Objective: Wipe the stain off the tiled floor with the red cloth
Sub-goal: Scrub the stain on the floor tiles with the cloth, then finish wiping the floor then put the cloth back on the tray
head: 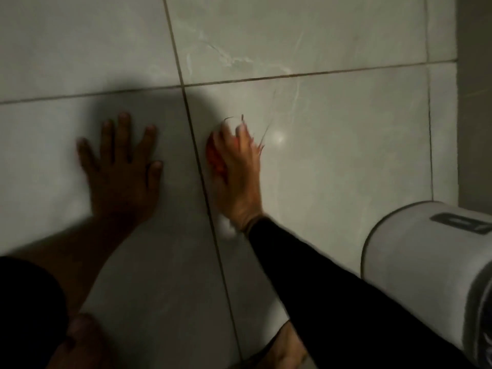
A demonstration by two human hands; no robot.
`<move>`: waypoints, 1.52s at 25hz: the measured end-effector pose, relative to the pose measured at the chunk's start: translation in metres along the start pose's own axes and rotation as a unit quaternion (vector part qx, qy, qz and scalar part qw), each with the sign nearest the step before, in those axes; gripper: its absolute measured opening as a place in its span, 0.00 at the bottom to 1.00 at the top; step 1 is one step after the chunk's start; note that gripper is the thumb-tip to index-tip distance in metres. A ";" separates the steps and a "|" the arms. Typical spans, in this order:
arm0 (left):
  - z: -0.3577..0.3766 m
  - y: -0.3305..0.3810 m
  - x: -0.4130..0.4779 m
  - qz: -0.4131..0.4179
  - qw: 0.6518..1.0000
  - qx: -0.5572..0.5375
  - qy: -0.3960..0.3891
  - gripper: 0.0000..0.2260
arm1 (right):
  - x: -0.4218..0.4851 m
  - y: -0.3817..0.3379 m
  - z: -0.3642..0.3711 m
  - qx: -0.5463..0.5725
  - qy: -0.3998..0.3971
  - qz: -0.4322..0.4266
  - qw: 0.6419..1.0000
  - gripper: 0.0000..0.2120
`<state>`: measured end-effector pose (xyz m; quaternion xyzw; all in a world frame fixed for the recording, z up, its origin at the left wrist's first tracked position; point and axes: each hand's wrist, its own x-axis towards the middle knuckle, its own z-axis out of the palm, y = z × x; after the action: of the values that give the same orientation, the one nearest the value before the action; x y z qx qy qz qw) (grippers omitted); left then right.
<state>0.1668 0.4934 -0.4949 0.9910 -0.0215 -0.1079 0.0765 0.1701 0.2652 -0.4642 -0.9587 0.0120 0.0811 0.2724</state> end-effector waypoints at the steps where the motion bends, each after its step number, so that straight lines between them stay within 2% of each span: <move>1: -0.012 0.001 0.000 0.012 1.000 0.006 -0.023 0.31 | -0.031 -0.011 0.000 0.064 -0.029 0.024 0.997 0.28; 2: -0.027 0.003 0.003 0.024 0.998 0.017 -0.059 0.31 | -0.057 -0.021 -0.005 0.141 -0.074 0.072 0.985 0.26; 3: -0.046 0.007 0.007 0.026 0.993 0.028 -0.110 0.32 | -0.078 -0.032 -0.017 0.241 -0.111 0.160 0.951 0.23; 4: -0.068 0.013 0.010 0.014 0.985 0.039 -0.168 0.32 | -0.094 -0.045 -0.034 0.363 -0.132 0.277 0.880 0.20; 5: -0.087 0.022 0.010 0.001 0.974 0.036 -0.223 0.31 | -0.110 -0.057 -0.054 0.473 -0.121 0.370 0.791 0.19; 6: -0.105 0.038 0.008 -0.010 0.959 0.002 -0.283 0.30 | -0.127 -0.066 -0.077 0.548 -0.091 0.423 0.716 0.18; 7: -0.125 0.060 0.001 -0.034 0.931 -0.076 -0.355 0.28 | -0.142 -0.075 -0.103 0.588 -0.077 0.449 0.669 0.19; 9: -0.174 0.121 -0.033 -0.145 0.831 -0.287 -0.453 0.25 | -0.170 -0.090 -0.174 0.596 -0.050 0.504 0.623 0.27; 10: -0.204 0.151 -0.059 -0.207 0.770 -0.362 -0.482 0.25 | -0.187 -0.095 -0.206 0.576 -0.039 0.537 0.615 0.33; 11: -0.233 0.180 -0.083 -0.244 0.726 -0.401 -0.503 0.25 | -0.205 -0.096 -0.238 0.545 -0.014 0.563 0.621 0.38; 12: -0.263 0.208 -0.104 -0.252 0.698 -0.422 -0.521 0.24 | -0.223 -0.093 -0.269 0.537 0.014 0.574 0.618 0.39; 13: -0.292 0.236 -0.121 -0.242 0.687 -0.438 -0.527 0.22 | -0.236 -0.089 -0.298 0.565 0.051 0.568 0.596 0.33; 15: -0.336 0.282 -0.144 -0.201 0.694 -0.456 -0.518 0.11 | -0.257 -0.075 -0.351 0.600 0.118 0.541 0.577 0.16; 16: -0.352 0.309 -0.151 -0.173 0.700 -0.458 -0.520 0.08 | -0.268 -0.064 -0.378 0.592 0.150 0.541 0.579 0.12; 17: -0.363 0.336 -0.156 -0.143 0.708 -0.448 -0.526 0.08 | -0.279 -0.053 -0.404 0.575 0.182 0.545 0.583 0.10; 19: -0.377 0.393 -0.164 -0.085 0.723 -0.416 -0.545 0.13 | -0.303 -0.022 -0.443 0.579 0.230 0.556 0.549 0.11; 21: -0.378 0.453 -0.170 -0.017 0.744 -0.383 -0.548 0.19 | -0.325 0.011 -0.474 0.578 0.251 0.575 0.521 0.17; 25: -0.346 0.557 -0.175 0.135 0.806 -0.273 -0.507 0.21 | -0.343 0.082 -0.502 0.531 0.264 0.609 0.527 0.22; 28: -0.296 0.606 -0.178 0.206 0.834 -0.167 -0.484 0.23 | -0.348 0.140 -0.487 0.515 0.267 0.621 0.527 0.23; 30: -0.260 0.622 -0.189 0.237 0.853 -0.087 -0.456 0.22 | -0.354 0.169 -0.466 0.506 0.262 0.651 0.502 0.22; 31: -0.238 0.632 -0.200 0.252 0.861 -0.049 -0.440 0.21 | -0.364 0.188 -0.451 0.500 0.263 0.664 0.490 0.18; 32: -0.225 0.636 -0.203 0.263 0.870 -0.019 -0.417 0.20 | -0.364 0.199 -0.441 0.473 0.255 0.679 0.500 0.12; 33: -0.222 0.636 -0.199 0.263 0.880 0.002 -0.395 0.18 | -0.357 0.201 -0.438 0.441 0.233 0.690 0.525 0.08; 34: -0.218 0.638 -0.195 0.262 0.889 0.011 -0.374 0.17 | -0.351 0.201 -0.436 0.409 0.210 0.698 0.549 0.09; 36: -0.217 0.643 -0.193 0.272 0.902 0.030 -0.333 0.15 | -0.342 0.202 -0.436 0.354 0.204 0.711 0.573 0.22; 38: -0.214 0.648 -0.208 0.301 0.902 0.048 -0.306 0.17 | -0.348 0.209 -0.426 0.312 0.214 0.724 0.577 0.30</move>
<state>-0.0067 -0.1028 -0.1437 0.8581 -0.3464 -0.3761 0.0469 -0.1243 -0.1430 -0.1595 -0.4770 0.7846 0.0356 0.3946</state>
